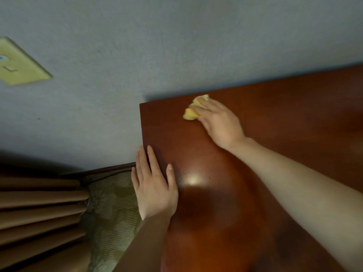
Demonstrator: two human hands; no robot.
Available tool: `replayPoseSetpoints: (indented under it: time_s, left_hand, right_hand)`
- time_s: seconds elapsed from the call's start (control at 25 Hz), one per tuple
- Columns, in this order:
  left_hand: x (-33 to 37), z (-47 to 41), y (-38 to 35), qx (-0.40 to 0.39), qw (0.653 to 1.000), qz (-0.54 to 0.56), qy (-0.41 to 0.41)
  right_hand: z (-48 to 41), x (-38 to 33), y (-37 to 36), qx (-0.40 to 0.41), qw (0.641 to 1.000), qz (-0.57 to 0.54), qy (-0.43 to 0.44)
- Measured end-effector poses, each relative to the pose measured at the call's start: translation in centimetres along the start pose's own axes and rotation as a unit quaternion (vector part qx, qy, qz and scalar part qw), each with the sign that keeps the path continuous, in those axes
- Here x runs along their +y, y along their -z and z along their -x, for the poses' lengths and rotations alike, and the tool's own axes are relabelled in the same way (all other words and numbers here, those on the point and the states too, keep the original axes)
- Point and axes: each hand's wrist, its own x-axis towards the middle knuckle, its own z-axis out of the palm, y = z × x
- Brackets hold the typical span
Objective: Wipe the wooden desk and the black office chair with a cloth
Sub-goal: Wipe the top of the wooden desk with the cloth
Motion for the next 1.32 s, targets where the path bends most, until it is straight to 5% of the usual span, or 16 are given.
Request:
replayPoseSetpoints:
  time_s: [0.28,0.44,0.56,0.76,0.92,1.32]
  left_hand:
    - [0.1,-0.1,0.0,-0.003,1.0,0.004,-0.002]
    - [0.2,-0.2,-0.1,-0.014,1.0,0.004,-0.004]
    - [0.0,-0.1,-0.1,-0.022,1.0,0.001,-0.004]
    - [0.0,-0.1,-0.1,-0.026,1.0,0.008,-0.007]
    - [0.1,0.0,0.0,-0.029,0.999,0.012,0.0]
    - [0.2,-0.1,-0.2,-0.027,1.0,0.004,-0.005]
  right_hand:
    - [5.7,12.2,5.0,0.089,0.972,0.01,-0.219]
    - [5.1,11.7,4.8,0.159,0.916,0.006,-0.368]
    - [4.0,8.3,3.5,0.146,0.909,0.029,-0.39]
    - [2.6,0.2,0.3,0.1,0.953,0.002,-0.286]
    - [0.0,-5.6,-1.9,0.032,0.995,-0.015,-0.098]
    - [-8.2,-8.0,-3.9,-0.061,0.995,-0.006,0.078]
